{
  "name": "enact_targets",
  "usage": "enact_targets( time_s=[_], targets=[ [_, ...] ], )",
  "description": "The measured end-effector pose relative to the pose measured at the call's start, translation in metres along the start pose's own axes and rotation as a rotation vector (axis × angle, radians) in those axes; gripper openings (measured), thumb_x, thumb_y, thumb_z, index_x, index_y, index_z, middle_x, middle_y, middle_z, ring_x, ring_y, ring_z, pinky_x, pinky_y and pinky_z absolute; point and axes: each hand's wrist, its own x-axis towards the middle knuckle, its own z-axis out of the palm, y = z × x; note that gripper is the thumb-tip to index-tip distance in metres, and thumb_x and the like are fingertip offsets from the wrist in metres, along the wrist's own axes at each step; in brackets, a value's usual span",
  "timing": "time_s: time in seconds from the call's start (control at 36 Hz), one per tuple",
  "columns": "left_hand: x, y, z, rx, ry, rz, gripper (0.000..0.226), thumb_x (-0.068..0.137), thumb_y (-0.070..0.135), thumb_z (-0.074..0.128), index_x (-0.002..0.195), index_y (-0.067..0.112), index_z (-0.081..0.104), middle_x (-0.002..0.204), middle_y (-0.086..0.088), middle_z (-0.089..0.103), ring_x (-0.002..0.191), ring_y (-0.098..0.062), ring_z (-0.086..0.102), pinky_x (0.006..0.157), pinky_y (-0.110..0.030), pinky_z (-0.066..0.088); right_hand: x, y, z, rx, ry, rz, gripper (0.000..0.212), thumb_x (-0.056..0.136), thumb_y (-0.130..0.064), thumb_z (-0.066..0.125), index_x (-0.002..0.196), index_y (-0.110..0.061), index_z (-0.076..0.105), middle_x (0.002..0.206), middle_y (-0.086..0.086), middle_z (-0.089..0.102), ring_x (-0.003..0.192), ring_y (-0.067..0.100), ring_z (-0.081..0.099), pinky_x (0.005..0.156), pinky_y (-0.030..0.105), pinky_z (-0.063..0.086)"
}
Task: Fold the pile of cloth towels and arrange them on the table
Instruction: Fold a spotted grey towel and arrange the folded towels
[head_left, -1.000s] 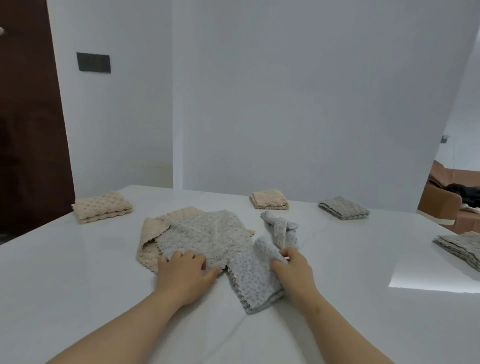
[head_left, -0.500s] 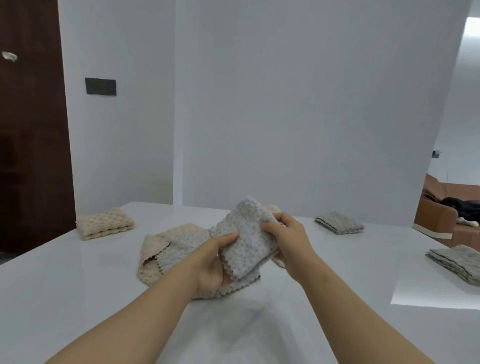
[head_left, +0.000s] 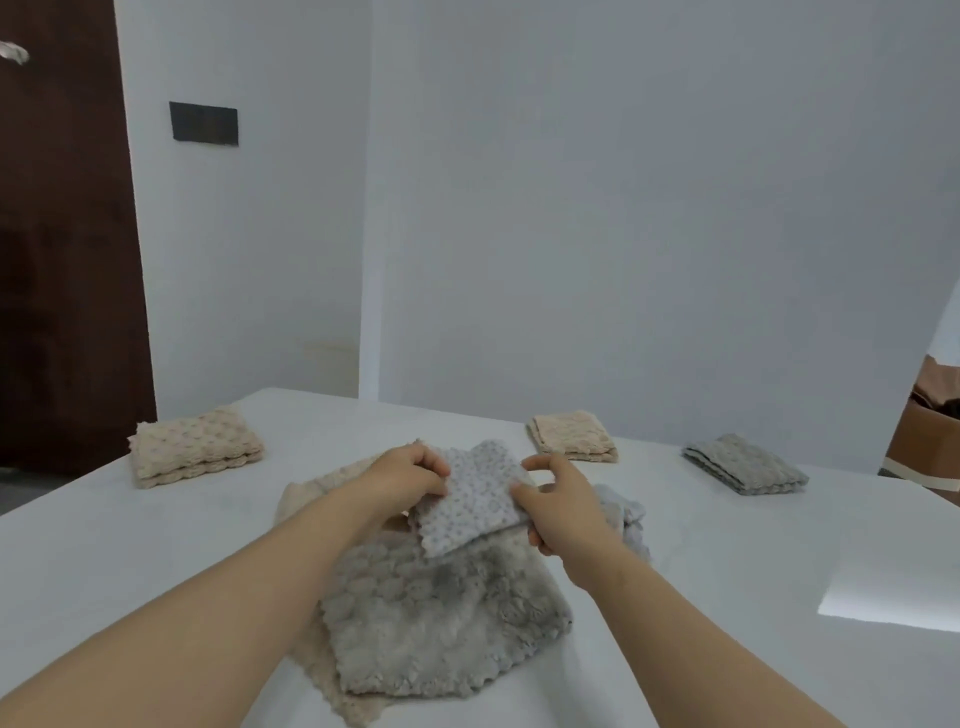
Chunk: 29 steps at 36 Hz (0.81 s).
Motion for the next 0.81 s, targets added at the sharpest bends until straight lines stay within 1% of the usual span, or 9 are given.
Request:
enact_targets(
  time_s=[0.11, 0.25, 0.31, 0.36, 0.44, 0.53, 0.58, 0.69, 0.81],
  targets=[
    [0.042, 0.003, -0.025, -0.014, -0.07, -0.038, 0.021, 0.087, -0.004, 0.053, 0.092, 0.016, 0.05, 0.073, -0.005, 0.051, 0.056, -0.015, 0.047, 0.049, -0.024, 0.041, 0.053, -0.003, 0.014, 0.073, 0.01, 0.025, 0.023, 0.092, -0.008, 0.051, 0.113, -0.016, 0.044, 0.068, 0.005, 0.05, 0.043, 0.012, 0.044, 0.04, 0.02, 0.034],
    [0.102, -0.01, -0.036, -0.151, 0.076, -0.023, 0.023, 0.085, -0.008, 0.056, 0.077, 0.013, 0.051, 0.073, -0.005, 0.05, 0.059, -0.016, 0.046, 0.053, -0.024, 0.039, 0.116, 0.001, 0.036, 0.16, 0.026, 0.087, 0.023, 0.089, -0.001, 0.051, 0.107, -0.013, 0.044, 0.066, 0.007, 0.051, 0.048, 0.014, 0.045, 0.043, 0.022, 0.036],
    [0.123, -0.017, -0.038, -0.179, 0.144, -0.011, 0.02, 0.085, -0.006, 0.058, 0.079, 0.013, 0.055, 0.073, -0.004, 0.051, 0.06, -0.015, 0.047, 0.054, -0.023, 0.039, 0.14, 0.005, 0.045, 0.176, 0.031, 0.111, 0.019, 0.089, -0.001, 0.051, 0.101, -0.014, 0.044, 0.066, 0.008, 0.051, 0.049, 0.014, 0.046, 0.045, 0.023, 0.037],
    [0.143, -0.022, -0.041, -0.171, 0.186, -0.006, 0.017, 0.086, -0.004, 0.056, 0.093, 0.01, 0.059, 0.074, -0.004, 0.051, 0.06, -0.015, 0.048, 0.054, -0.022, 0.042, 0.163, 0.008, 0.054, 0.195, 0.039, 0.134, 0.017, 0.089, 0.0, 0.051, 0.091, -0.015, 0.043, 0.066, 0.009, 0.051, 0.049, 0.014, 0.046, 0.044, 0.022, 0.038],
    [0.169, -0.027, -0.047, -0.169, 0.174, -0.02, 0.03, 0.087, -0.003, 0.054, 0.113, 0.012, 0.055, 0.077, -0.004, 0.05, 0.061, -0.015, 0.05, 0.052, -0.02, 0.045, 0.194, 0.015, 0.066, 0.217, 0.062, 0.151, 0.022, 0.088, 0.001, 0.05, 0.081, -0.017, 0.04, 0.067, 0.009, 0.051, 0.049, 0.015, 0.046, 0.044, 0.021, 0.039],
    [0.193, -0.029, -0.052, -0.171, 0.111, -0.039, 0.046, 0.084, 0.0, 0.059, 0.124, 0.017, 0.047, 0.094, -0.005, 0.051, 0.073, -0.017, 0.054, 0.063, -0.027, 0.05, 0.223, 0.02, 0.078, 0.233, 0.089, 0.162, 0.023, 0.087, 0.003, 0.048, 0.078, -0.016, 0.039, 0.067, 0.009, 0.051, 0.049, 0.016, 0.047, 0.043, 0.02, 0.041],
    [0.209, -0.031, -0.054, -0.142, 0.095, -0.035, 0.05, 0.082, -0.002, 0.061, 0.124, 0.02, 0.044, 0.108, -0.008, 0.048, 0.082, -0.021, 0.054, 0.068, -0.028, 0.051, 0.239, 0.023, 0.086, 0.242, 0.104, 0.165, 0.023, 0.087, 0.004, 0.046, 0.077, -0.016, 0.039, 0.067, 0.009, 0.05, 0.05, 0.016, 0.047, 0.045, 0.021, 0.042],
    [0.24, -0.039, -0.053, -0.115, 0.176, 0.001, 0.042, 0.081, -0.012, 0.053, 0.114, 0.013, 0.049, 0.096, -0.003, 0.045, 0.073, -0.021, 0.049, 0.055, -0.024, 0.043, 0.264, 0.032, 0.097, 0.26, 0.128, 0.172, 0.023, 0.088, 0.003, 0.046, 0.077, -0.015, 0.039, 0.071, 0.01, 0.051, 0.051, 0.017, 0.047, 0.05, 0.023, 0.045],
    [0.267, -0.053, -0.049, -0.082, 0.246, 0.021, 0.041, 0.082, -0.013, 0.046, 0.113, 0.013, 0.051, 0.112, -0.005, 0.045, 0.082, -0.021, 0.047, 0.061, -0.025, 0.041, 0.28, 0.045, 0.102, 0.249, 0.142, 0.167, 0.021, 0.089, 0.003, 0.046, 0.077, -0.014, 0.041, 0.073, 0.01, 0.052, 0.054, 0.018, 0.049, 0.054, 0.025, 0.048]
  ],
)
